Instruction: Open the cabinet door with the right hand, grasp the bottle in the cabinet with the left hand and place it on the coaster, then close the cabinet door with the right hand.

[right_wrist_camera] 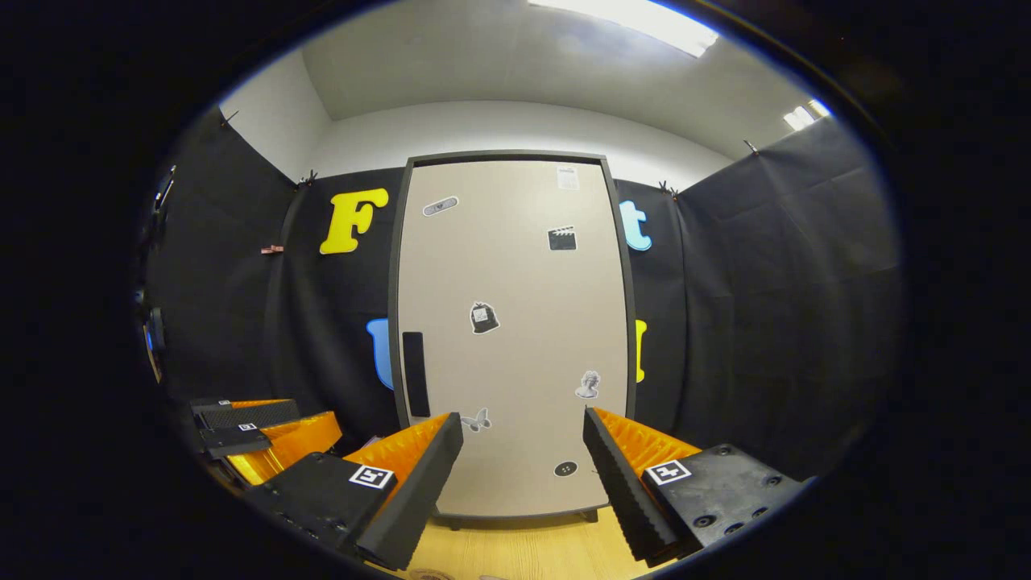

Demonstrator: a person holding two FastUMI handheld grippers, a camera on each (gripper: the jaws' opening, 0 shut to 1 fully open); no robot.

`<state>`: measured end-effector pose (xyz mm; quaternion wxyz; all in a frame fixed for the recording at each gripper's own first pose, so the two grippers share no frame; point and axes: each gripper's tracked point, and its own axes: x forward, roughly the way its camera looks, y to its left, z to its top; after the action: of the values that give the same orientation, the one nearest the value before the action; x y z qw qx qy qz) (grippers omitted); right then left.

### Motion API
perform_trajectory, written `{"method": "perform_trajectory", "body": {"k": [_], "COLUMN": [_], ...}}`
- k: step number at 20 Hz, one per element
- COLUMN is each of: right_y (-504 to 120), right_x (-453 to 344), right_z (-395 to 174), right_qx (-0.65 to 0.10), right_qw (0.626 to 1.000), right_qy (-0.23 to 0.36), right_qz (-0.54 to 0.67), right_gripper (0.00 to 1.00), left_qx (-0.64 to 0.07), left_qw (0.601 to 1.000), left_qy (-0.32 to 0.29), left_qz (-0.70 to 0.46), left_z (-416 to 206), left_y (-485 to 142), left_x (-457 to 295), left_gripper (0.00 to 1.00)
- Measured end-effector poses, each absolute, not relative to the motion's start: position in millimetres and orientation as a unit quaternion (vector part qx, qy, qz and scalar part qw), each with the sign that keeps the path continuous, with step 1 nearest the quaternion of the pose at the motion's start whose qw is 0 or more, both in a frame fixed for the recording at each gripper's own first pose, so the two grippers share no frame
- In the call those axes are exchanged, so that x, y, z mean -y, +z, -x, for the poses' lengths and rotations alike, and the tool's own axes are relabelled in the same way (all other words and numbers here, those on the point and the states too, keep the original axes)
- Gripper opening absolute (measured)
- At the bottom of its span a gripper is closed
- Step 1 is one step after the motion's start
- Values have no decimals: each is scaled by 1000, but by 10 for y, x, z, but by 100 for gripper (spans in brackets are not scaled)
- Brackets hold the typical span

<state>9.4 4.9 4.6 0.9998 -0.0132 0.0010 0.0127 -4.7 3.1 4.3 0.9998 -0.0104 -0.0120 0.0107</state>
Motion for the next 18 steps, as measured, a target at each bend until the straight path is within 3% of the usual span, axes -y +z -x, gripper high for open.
{"method": "perform_trajectory", "body": {"k": [18], "right_y": [-14], "right_x": [-742], "right_z": [-329], "right_qx": [4], "right_qw": [997], "right_qy": [72], "right_qz": [30], "right_gripper": [97], "left_qx": [-10], "left_qw": [1000], "left_qy": [20], "left_qz": [2], "left_z": [184], "left_y": [-90], "left_x": [-268], "left_gripper": [88]}}
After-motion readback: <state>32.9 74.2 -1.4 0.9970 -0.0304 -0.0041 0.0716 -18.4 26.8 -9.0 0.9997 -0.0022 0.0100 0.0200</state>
